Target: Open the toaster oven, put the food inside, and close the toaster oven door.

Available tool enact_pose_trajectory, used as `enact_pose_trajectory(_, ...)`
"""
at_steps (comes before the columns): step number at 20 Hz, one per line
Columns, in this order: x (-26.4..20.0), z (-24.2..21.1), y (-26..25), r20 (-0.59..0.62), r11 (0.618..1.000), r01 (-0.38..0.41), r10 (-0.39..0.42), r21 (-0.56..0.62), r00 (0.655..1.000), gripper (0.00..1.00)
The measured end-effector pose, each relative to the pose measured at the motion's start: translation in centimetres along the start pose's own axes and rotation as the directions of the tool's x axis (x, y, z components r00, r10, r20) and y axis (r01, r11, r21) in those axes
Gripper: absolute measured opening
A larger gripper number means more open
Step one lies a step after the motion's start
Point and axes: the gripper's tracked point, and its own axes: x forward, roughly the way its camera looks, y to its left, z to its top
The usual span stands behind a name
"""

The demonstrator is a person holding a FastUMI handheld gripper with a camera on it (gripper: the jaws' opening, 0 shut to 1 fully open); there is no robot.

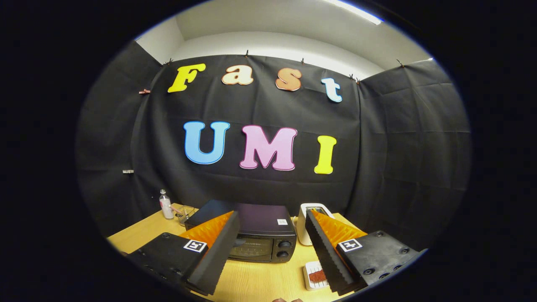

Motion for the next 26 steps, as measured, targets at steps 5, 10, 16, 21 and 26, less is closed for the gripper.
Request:
enact_pose_trajectory(5, 3.0, -1.0, 0.7, -0.046, 1.0, -0.02, 0.021, 0.018, 0.999, 0.97)
enact_pose_trajectory(10, 6.7, -2.8, 2.3, -0.094, 0.997, -0.046, 0.051, 0.053, 0.994, 0.97)
enact_pose_trajectory(16, 10.5, -6.6, 6.1, -0.179, 0.99, -0.072, 0.092, 0.118, 0.979, 0.97)
enact_pose_trajectory(21, 12.5, -10.8, 9.3, -0.257, 0.99, -0.11, 0.128, 0.085, 0.958, 0.97)
enact_pose_trajectory(26, 13.7, -15.0, 11.2, -0.342, 0.989, -0.139, 0.15, 0.056, 0.928, 0.98)
